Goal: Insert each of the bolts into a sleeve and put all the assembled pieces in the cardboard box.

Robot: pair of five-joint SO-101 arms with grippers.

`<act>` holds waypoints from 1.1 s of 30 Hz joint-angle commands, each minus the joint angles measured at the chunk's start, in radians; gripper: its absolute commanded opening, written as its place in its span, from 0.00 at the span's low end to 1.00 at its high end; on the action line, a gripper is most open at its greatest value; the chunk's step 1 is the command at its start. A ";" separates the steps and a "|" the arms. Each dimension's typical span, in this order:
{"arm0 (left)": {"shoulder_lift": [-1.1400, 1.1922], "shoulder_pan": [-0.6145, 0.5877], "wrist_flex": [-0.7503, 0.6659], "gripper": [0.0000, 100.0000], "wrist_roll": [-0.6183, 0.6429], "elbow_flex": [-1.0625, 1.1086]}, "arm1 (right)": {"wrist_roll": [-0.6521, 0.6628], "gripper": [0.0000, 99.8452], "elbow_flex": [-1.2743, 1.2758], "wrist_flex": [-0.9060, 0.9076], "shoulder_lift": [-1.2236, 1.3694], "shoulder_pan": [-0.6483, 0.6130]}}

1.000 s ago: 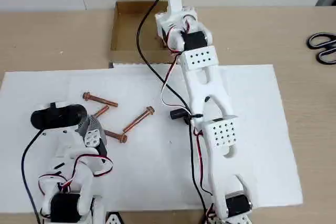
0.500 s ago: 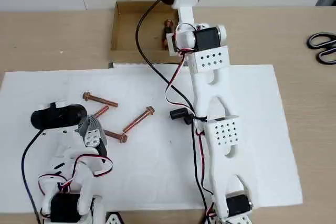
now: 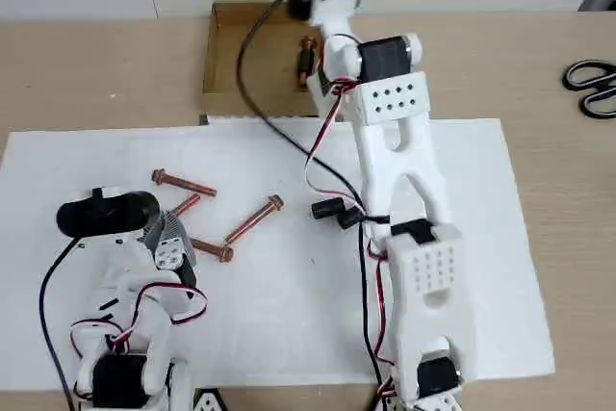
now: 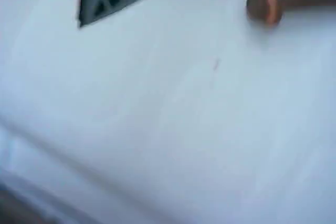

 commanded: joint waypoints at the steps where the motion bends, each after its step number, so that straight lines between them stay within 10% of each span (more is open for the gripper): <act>1: -0.009 -0.003 -0.003 0.01 0.002 -0.005 | 0.115 0.20 0.195 0.010 -0.162 -0.004; 33: -0.009 0.000 -0.005 0.01 0.003 -0.002 | -0.585 0.20 0.341 -0.038 -0.018 0.082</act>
